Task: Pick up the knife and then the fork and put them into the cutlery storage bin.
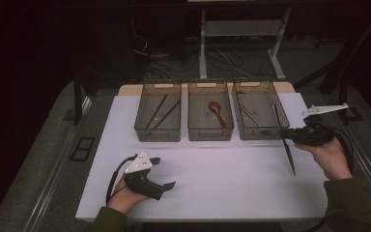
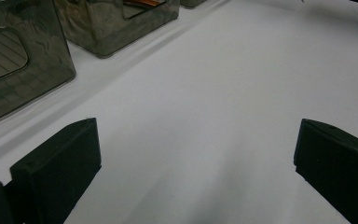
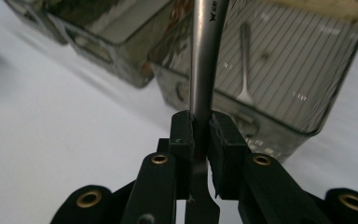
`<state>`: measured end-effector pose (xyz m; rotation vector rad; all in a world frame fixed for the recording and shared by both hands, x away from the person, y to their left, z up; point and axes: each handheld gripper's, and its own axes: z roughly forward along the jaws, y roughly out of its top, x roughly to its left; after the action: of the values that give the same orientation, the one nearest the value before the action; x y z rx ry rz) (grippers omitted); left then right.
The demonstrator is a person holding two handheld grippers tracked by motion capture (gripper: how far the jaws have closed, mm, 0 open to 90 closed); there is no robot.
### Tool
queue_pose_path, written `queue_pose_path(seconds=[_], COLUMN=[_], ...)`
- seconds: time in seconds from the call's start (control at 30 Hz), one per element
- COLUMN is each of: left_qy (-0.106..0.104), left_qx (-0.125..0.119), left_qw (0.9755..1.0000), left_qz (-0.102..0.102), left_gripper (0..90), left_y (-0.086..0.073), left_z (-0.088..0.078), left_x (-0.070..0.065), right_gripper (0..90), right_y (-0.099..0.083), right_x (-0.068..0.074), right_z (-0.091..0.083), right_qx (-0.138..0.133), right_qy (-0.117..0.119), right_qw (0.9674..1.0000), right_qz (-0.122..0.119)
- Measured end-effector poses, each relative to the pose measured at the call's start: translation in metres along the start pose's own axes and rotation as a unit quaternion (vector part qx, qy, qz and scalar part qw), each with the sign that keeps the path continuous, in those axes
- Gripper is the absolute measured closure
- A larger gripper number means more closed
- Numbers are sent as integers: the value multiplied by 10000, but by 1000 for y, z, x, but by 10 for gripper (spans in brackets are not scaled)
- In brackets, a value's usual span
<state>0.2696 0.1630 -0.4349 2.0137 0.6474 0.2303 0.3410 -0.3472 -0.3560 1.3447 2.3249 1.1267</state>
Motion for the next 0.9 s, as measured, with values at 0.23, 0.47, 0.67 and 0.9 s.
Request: queue_pose_path(seconds=[0.23, 0.47, 0.67, 0.9], left_qy=[5, 9, 3, -9], left_qx=[2, 10, -11, -17], left_qw=[10000, 10000, 10000, 10000], left_qz=[-4, 2, -14, -24], left_gripper=[0, 0, 0, 0], left_y=[0, 0, 0, 0], left_z=[0, 1, 0, 1], left_x=[0, 0, 0, 0], right_gripper=[789, 789, 789, 789], right_y=[-1, 10, 23, 43], right_x=[-7, -10, -12, -12], right_z=[-8, -11, -13, -16], right_qx=[-644, -929, -1164, -1315], right_qy=[-33, -109, -163, -269], right_qw=[9978, 9955, 9929, 9909], right_qz=[159, 165, 173, 115])
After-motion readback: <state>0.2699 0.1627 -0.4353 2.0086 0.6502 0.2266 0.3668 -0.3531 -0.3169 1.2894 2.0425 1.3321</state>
